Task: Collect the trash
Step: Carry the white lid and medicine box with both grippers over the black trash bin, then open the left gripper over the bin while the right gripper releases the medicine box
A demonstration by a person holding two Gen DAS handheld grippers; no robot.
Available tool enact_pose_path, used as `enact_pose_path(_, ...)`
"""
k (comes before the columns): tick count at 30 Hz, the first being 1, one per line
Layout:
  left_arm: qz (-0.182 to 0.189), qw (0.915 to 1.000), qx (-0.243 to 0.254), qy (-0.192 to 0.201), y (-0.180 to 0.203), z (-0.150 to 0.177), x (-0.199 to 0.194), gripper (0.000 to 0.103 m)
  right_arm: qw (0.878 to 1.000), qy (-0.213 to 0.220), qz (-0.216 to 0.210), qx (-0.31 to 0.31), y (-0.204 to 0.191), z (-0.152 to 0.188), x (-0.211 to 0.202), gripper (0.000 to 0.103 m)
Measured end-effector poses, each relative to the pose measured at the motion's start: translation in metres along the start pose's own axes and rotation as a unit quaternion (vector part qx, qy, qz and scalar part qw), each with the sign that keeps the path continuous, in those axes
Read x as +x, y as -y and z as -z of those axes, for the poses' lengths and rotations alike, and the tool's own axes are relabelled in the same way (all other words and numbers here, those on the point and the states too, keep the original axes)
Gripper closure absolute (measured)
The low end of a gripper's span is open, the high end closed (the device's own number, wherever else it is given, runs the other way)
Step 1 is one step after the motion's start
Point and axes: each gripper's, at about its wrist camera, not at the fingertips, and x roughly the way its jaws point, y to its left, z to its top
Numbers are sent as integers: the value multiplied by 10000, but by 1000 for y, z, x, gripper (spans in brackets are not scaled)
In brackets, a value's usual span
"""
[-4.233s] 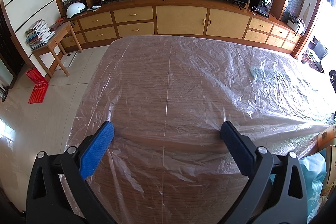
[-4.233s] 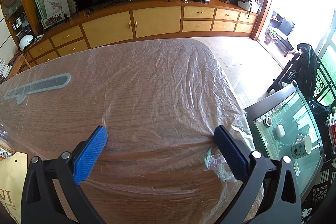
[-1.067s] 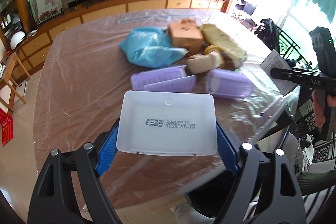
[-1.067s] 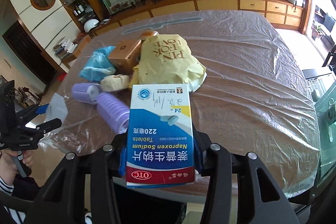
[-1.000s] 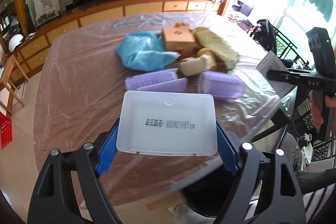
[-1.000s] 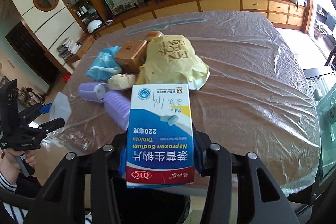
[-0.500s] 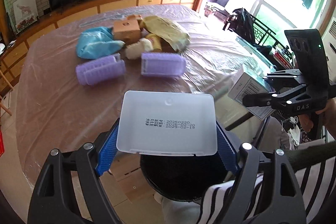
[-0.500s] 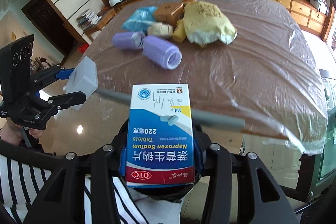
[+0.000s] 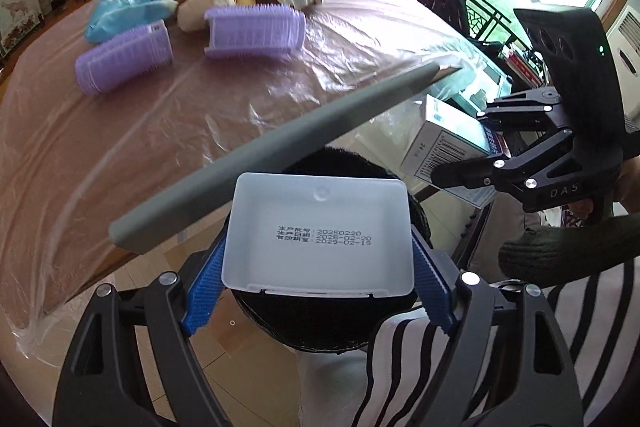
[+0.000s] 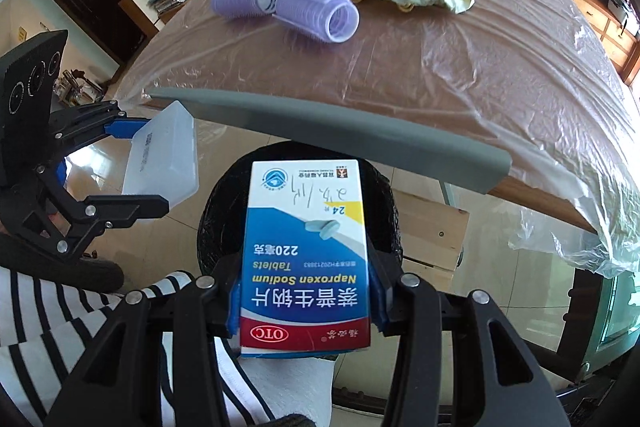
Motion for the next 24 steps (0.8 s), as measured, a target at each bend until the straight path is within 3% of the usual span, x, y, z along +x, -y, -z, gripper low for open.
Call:
enact_pose_path(13,-177,9986,171,-462,1,16,43,20,9993,-332,137,-61,-6,1,43,58)
enact_pose_path(24,-328,9968,288,-674,2,14,73,20,9971,-504,506,-244,-9,6,73,58)
